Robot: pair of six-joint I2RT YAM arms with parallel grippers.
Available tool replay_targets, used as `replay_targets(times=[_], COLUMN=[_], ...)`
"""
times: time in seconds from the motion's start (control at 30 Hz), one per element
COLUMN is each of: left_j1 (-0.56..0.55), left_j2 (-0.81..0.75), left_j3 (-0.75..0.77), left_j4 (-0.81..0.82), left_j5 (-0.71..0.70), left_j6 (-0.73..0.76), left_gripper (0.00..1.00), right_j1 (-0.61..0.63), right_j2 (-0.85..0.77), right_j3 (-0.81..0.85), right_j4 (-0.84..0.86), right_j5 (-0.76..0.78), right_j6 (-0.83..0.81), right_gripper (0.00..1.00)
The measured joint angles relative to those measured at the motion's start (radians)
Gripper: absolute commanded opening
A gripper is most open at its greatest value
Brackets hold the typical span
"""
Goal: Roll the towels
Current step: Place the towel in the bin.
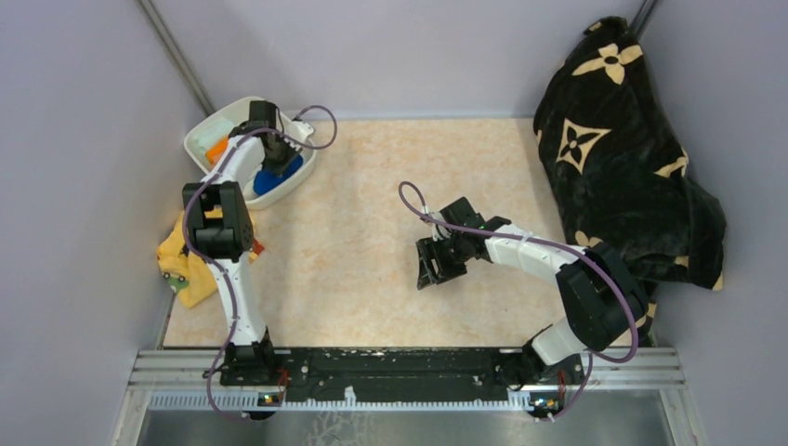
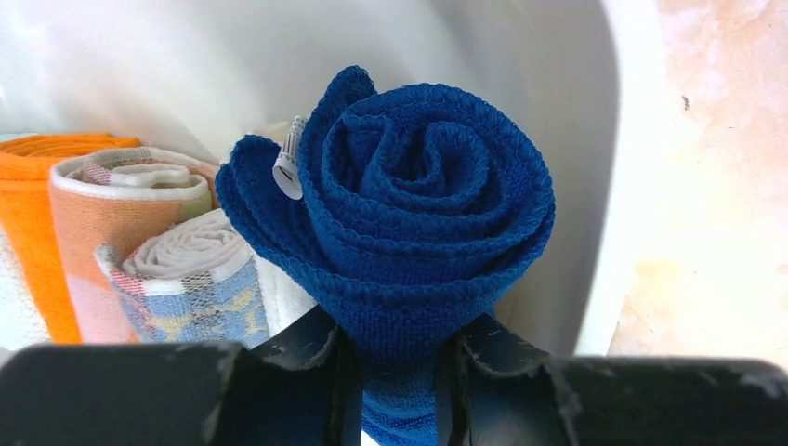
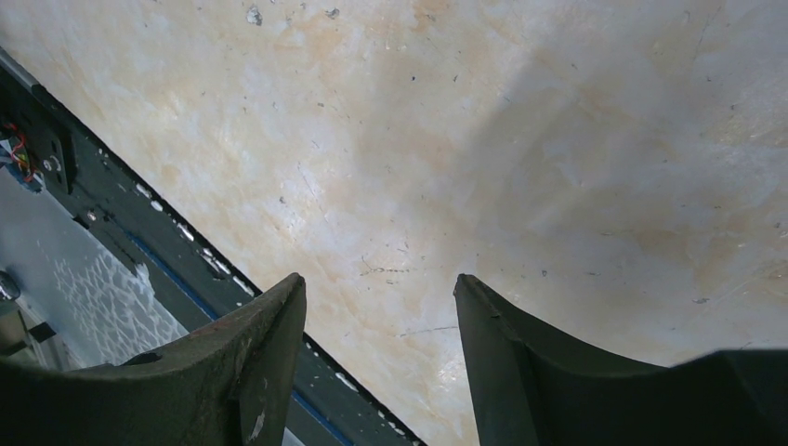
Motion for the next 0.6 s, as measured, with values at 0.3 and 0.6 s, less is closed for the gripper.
replay_targets(times=[0.3,0.6], left_j1=[-0.006,-0.012], left_j2=[0.011,0.044], left_j3=[-0.003,-0.003], left_j4=[-0.037,-0.053], left_j5=[0.005,-0.032], left_j6=[-0.011,-0.084], left_gripper=[0.0,0.0], right_j1=[0.0,0.0], right_j2=[0.0,0.0], right_j3=[0.0,0.0], right_j4=[0.0,0.002], right_j5=[0.0,0.002], right_j6=[-0.001,-0.004], right_gripper=[0.6,0.59])
